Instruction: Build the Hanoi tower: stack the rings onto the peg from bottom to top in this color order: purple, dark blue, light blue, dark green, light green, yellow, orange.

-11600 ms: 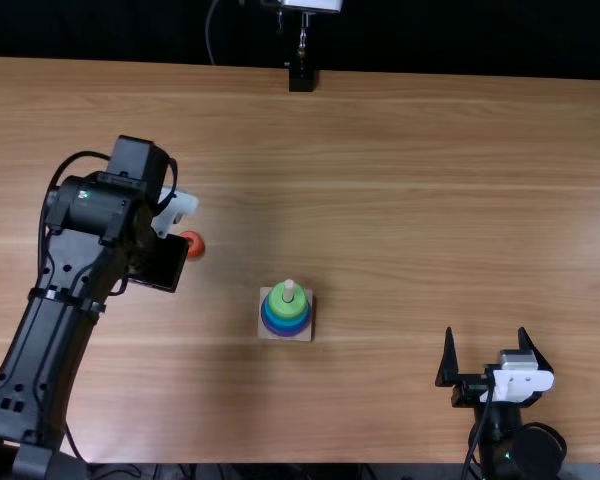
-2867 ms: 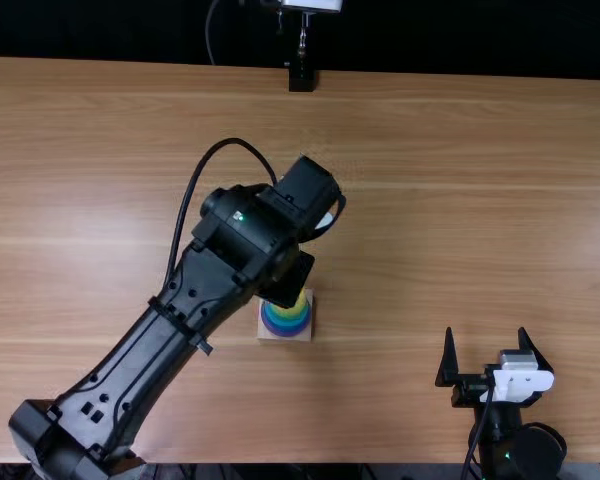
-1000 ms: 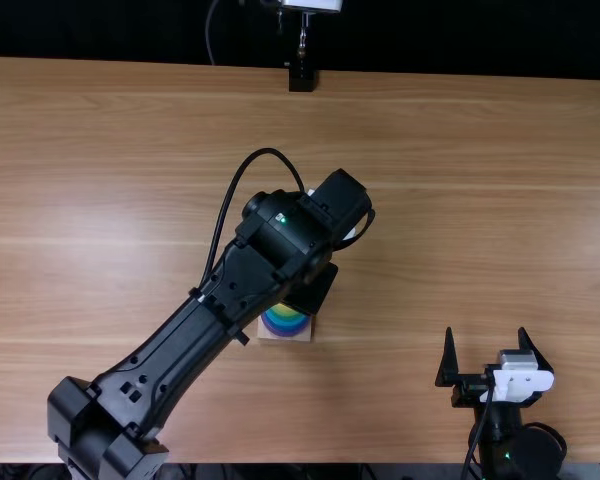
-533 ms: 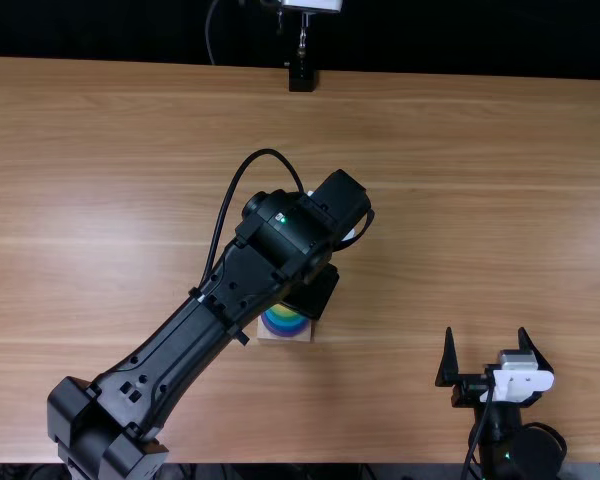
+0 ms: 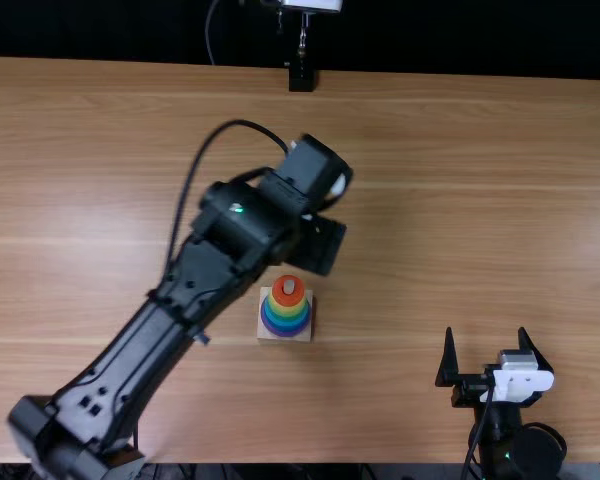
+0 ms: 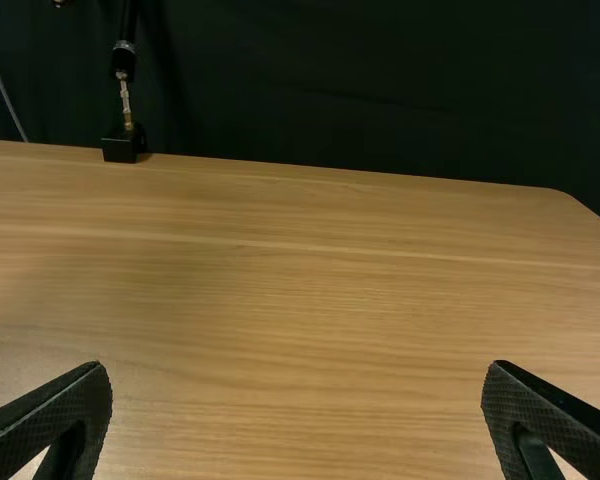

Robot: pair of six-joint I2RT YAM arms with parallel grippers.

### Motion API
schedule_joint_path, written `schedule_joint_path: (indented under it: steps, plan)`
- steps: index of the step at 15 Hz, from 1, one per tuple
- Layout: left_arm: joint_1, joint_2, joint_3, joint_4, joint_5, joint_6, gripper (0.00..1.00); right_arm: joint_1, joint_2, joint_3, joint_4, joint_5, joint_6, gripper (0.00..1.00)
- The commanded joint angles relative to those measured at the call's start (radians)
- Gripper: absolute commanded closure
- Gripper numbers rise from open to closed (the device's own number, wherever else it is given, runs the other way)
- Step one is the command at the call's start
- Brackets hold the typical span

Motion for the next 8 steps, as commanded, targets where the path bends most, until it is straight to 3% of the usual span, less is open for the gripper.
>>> schedule_joint_path:
  steps: [1,8]
  plan:
    - [0.046,-0.127,-0.031,0.057,-0.016,0.0,0.0,-0.01,-0.013,-0.028,-0.006,0.002,-0.002,0.0]
    - [0.329,-0.68,-0.752,0.722,-0.022,0.002,0.0,-0.01,-0.013,-0.03,-0.006,0.002,-0.002,0.0]
